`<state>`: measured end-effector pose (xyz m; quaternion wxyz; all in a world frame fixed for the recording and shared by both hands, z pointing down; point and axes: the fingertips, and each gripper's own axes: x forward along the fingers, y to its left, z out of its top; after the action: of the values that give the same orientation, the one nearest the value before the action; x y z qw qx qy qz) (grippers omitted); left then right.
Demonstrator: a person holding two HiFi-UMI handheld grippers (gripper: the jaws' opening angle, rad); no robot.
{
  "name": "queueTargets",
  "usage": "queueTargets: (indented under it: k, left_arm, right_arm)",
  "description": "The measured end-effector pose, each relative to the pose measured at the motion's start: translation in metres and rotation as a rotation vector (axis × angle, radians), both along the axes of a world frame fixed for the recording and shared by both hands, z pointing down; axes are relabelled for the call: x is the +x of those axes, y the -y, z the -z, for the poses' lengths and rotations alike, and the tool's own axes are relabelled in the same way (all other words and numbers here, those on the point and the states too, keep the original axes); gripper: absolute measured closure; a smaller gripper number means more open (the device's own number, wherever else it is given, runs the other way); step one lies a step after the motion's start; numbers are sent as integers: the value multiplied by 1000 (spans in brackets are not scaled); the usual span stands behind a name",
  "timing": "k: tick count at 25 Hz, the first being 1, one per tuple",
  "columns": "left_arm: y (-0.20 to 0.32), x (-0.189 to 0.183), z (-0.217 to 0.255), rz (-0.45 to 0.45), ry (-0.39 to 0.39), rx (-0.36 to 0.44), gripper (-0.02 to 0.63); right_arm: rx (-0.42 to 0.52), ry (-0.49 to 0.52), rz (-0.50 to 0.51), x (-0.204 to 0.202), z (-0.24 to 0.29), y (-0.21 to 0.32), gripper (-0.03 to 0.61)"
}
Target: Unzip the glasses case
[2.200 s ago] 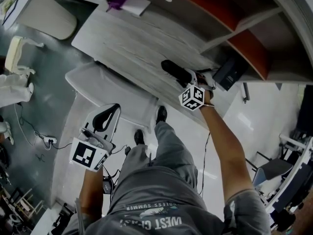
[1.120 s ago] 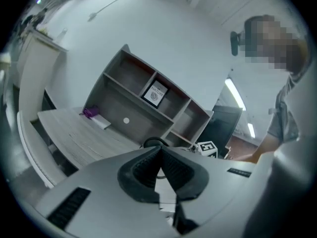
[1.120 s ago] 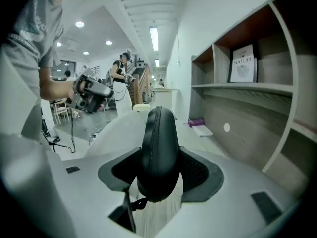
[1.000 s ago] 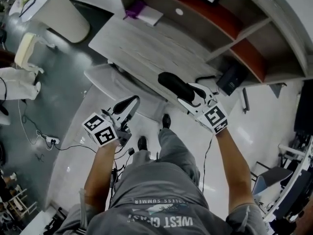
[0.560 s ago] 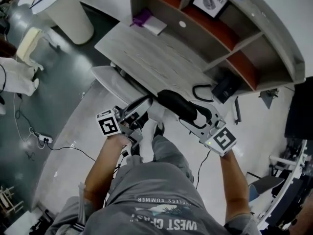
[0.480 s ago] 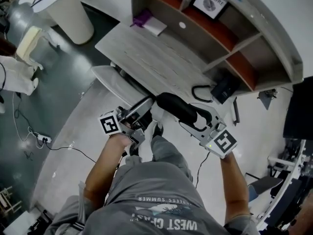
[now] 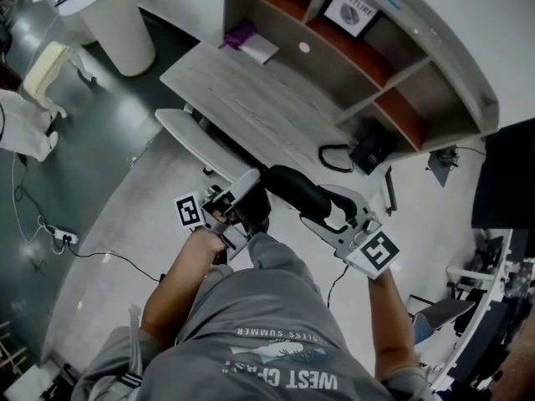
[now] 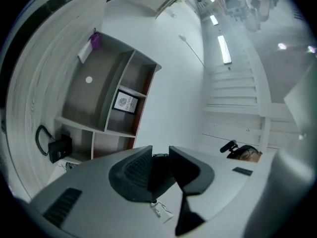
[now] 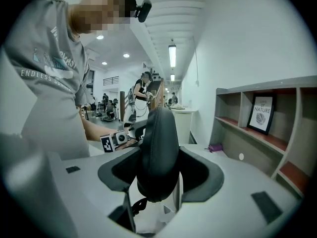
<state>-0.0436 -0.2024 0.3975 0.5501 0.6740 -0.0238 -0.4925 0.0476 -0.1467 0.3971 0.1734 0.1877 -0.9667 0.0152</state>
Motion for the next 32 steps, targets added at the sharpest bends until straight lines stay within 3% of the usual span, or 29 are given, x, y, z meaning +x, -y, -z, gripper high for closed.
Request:
queueTargets:
  k: [3, 7, 10, 17, 22, 24, 28, 29, 32]
  left_arm:
    - [-6, -6, 7, 5, -3, 13, 556]
    - [-17, -11, 14, 4, 83, 56, 609]
    - [-23, -11, 22, -11, 137, 97, 612]
    - [-36, -8, 40, -68, 107, 132, 614]
    - [-40, -4, 47, -80, 178, 179, 614]
    - [-40, -3, 50, -70, 238, 212, 614]
    - [-40, 0, 53, -32, 487, 338, 614]
    - [-42, 1, 56, -46, 500, 364, 614]
    - [-53, 0, 69, -156, 349, 387, 614]
  right_arm:
    - [11, 7, -10, -2, 5, -9, 330]
    - [29, -10, -23, -1, 11, -20, 330]
    - [46, -27, -22, 0, 13, -26, 330]
    - [69, -96, -40, 4, 8, -29, 337]
    - [66, -156, -57, 5, 2, -26, 345]
    - [75, -203, -69, 7, 0, -24, 347]
    - [113, -307, -97, 12, -4, -19, 348]
    - [127, -316, -89, 12, -3, -19, 348]
    - [175, -314, -37, 10, 4, -24, 348]
